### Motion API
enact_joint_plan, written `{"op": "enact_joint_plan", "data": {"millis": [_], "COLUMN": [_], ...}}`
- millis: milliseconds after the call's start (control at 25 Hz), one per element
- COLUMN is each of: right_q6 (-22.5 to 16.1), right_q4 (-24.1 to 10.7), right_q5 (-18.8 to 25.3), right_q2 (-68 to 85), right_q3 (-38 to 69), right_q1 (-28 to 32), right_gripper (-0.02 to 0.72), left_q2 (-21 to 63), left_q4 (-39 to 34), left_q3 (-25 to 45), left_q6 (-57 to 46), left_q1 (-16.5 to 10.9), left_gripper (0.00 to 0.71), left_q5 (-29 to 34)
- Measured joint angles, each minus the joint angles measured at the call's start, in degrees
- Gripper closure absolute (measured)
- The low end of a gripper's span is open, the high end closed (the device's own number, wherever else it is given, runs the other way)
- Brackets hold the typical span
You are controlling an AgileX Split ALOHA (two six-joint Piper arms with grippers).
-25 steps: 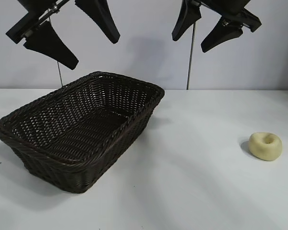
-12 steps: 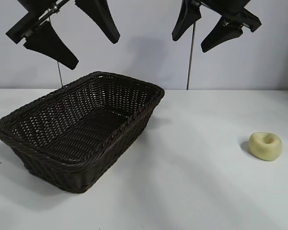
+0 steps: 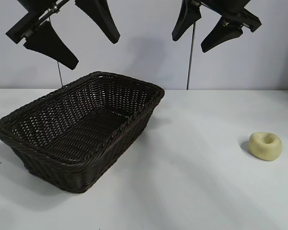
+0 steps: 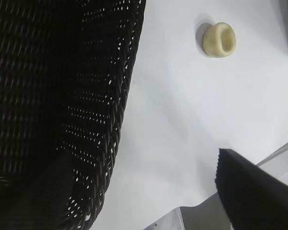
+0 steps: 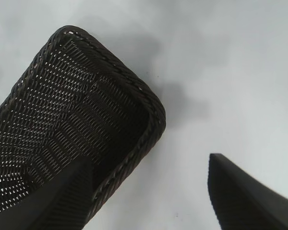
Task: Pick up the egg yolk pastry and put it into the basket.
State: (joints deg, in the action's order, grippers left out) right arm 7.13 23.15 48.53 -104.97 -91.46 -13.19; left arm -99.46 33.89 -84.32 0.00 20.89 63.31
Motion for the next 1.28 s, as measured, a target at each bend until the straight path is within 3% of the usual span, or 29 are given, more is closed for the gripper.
{"op": "enact_joint_plan", "data": {"millis": [400,600,880,1280], "right_q6": [0.0,0.0,0.0,0.0], "right_q4": [0.0,0.0,0.0,0.0], "right_q5": [0.17,1.14,1.2,1.25], "right_q2": [0.0,0.0,0.0,0.0], "right_q3": [0.0,0.0,0.0,0.0], "right_q1": [0.0,0.0,0.0,0.0], "right_gripper": [0.209,0.209,0.209,0.209], "left_q2": [6.07,10.75,16.3,16.72], "left_q4": [-6.9,-8.32,-15.05,-21.24], "left_q3": [0.25,4.72,14.94,26.92], "left_q6": [-11.78,-16.8,-30.33,-53.15], "left_q1": [0.0,0.0,0.0,0.0], "left_gripper": [0.119,0.119,0.119,0.119], "left_q5": [2.06,2.03,-3.62,-16.65]}}
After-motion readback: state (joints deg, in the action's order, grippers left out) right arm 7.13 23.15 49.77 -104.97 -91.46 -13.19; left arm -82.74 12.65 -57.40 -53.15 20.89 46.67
